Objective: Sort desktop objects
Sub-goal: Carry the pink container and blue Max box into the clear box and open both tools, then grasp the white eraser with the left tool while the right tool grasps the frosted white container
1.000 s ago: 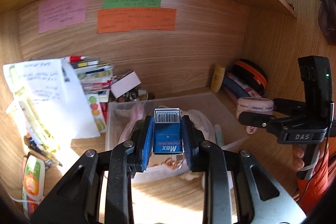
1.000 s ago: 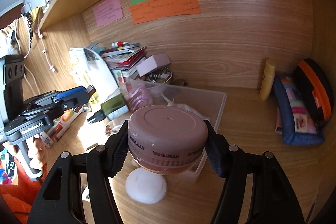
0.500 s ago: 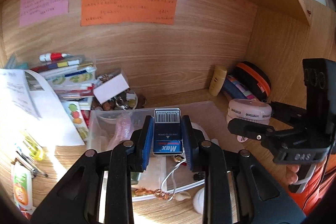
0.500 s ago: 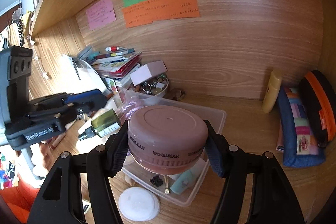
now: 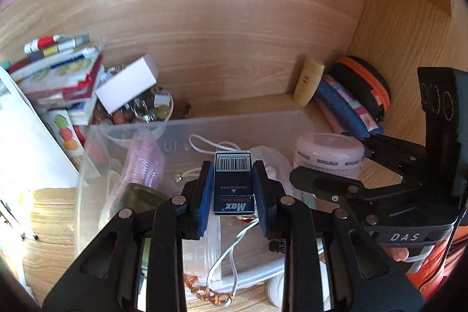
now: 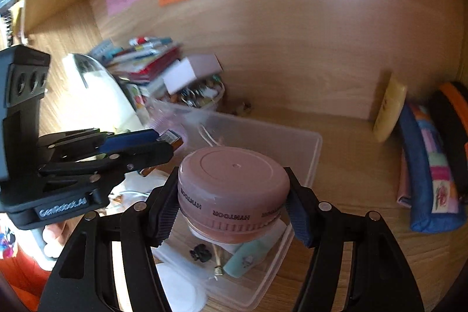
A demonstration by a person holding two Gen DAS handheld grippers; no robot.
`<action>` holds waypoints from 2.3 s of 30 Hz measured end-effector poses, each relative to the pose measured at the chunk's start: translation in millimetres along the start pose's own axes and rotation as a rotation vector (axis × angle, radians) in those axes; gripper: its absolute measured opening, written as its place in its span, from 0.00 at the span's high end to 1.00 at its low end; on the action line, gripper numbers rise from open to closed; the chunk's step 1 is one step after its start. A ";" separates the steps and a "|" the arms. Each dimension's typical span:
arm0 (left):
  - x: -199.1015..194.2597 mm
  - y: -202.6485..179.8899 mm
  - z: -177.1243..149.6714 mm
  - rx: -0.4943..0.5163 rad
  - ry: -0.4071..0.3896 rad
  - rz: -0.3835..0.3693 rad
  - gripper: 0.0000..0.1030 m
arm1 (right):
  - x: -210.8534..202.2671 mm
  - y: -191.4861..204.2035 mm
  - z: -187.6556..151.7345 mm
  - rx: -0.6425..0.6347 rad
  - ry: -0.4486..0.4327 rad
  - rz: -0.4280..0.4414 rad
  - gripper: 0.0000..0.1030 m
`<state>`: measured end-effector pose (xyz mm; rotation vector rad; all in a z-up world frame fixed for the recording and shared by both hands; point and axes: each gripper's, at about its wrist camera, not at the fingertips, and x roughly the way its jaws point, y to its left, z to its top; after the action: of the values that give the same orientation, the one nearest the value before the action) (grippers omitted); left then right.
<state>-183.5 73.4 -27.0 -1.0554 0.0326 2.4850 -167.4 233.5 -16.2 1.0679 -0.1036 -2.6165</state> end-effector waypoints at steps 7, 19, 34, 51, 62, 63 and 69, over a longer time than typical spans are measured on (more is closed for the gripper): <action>2.5 -3.0 -2.5 0.020 -0.012 0.048 0.74 | 14.9 3.3 -3.9 -0.020 0.018 -0.069 0.41; 4.5 -2.0 -5.0 0.035 -0.013 0.053 0.75 | 23.5 15.5 -8.3 -0.095 0.015 -0.133 0.40; 1.3 6.7 -5.5 0.016 -0.042 0.046 0.54 | 11.7 34.0 -11.2 -0.193 -0.044 -0.196 0.23; -56.1 -2.7 -5.5 0.091 -0.190 0.157 0.11 | -30.7 33.0 -12.4 -0.126 -0.128 -0.176 0.09; -105.0 3.7 -36.2 0.098 -0.254 0.201 0.08 | -64.6 49.8 -35.8 -0.157 -0.151 -0.124 0.05; -109.0 6.4 -38.3 0.093 -0.257 0.204 0.08 | -67.9 52.1 -38.2 -0.162 -0.153 -0.126 0.05; -128.5 25.6 -58.3 0.061 -0.250 0.234 0.08 | -83.0 61.1 -52.6 -0.193 -0.159 -0.136 0.05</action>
<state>-75.4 -10.0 16.6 -0.7463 0.1639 2.7900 -59.3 204.1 12.7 0.8273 0.1895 -2.7620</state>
